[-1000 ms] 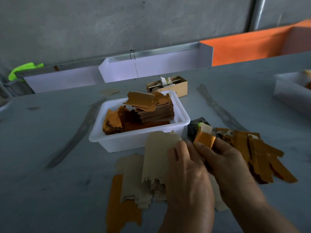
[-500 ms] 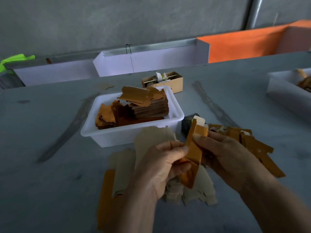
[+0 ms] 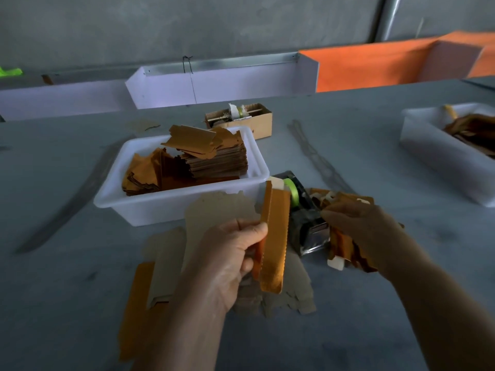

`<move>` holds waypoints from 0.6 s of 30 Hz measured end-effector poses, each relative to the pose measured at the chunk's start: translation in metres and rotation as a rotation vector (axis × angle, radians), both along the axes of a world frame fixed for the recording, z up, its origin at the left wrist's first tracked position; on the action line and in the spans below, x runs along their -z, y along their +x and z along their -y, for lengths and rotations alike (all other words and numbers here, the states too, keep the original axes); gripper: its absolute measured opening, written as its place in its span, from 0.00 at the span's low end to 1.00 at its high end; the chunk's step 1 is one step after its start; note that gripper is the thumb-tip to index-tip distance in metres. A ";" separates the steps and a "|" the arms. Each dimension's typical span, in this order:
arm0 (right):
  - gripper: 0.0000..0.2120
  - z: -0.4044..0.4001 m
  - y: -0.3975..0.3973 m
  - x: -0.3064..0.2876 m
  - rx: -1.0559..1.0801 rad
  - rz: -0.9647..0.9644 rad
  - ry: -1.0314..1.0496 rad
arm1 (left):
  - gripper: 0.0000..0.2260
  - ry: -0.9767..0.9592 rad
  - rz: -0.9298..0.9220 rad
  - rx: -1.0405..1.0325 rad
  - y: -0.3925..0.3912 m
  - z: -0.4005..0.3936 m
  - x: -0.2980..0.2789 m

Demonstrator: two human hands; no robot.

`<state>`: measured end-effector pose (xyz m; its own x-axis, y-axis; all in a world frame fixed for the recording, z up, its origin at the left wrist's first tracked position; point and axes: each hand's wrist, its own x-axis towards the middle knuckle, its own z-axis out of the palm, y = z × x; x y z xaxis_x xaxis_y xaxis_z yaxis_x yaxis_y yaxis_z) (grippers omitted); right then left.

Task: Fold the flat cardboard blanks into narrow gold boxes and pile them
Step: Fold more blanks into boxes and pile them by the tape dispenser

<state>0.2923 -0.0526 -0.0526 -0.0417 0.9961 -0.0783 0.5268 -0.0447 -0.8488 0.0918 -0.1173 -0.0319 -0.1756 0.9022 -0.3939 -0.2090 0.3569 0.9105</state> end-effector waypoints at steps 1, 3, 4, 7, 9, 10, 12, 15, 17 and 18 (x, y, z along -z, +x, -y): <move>0.04 -0.002 -0.001 0.000 -0.006 0.006 -0.002 | 0.03 -0.001 0.006 0.002 0.000 0.000 0.000; 0.06 -0.005 -0.006 0.000 -0.025 0.027 0.006 | 0.03 -0.003 0.001 0.008 0.000 0.000 -0.001; 0.07 -0.006 -0.008 0.000 -0.037 0.044 0.006 | 0.03 -0.001 -0.003 0.011 0.000 0.001 -0.001; 0.08 -0.010 -0.014 0.003 -0.054 0.096 -0.032 | 0.03 0.004 -0.009 0.012 0.001 0.001 -0.001; 0.07 -0.012 -0.016 0.005 -0.051 0.097 -0.055 | 0.03 0.004 -0.007 0.020 0.002 0.002 -0.001; 0.06 -0.013 -0.017 0.006 -0.047 0.091 -0.070 | 0.02 0.002 -0.005 0.021 0.001 0.002 -0.001; 0.05 -0.015 -0.018 0.006 -0.031 0.049 -0.094 | 0.03 0.000 -0.007 0.022 0.001 0.002 -0.001; 0.04 -0.013 -0.022 0.006 -0.012 -0.034 -0.061 | 0.03 0.000 -0.015 0.014 0.002 0.002 0.000; 0.04 -0.008 -0.025 0.005 0.028 -0.125 -0.013 | 0.03 0.002 -0.014 0.006 0.002 0.002 -0.001; 0.04 -0.005 -0.024 0.005 0.060 -0.170 0.002 | 0.03 0.000 -0.010 0.005 0.003 0.002 0.000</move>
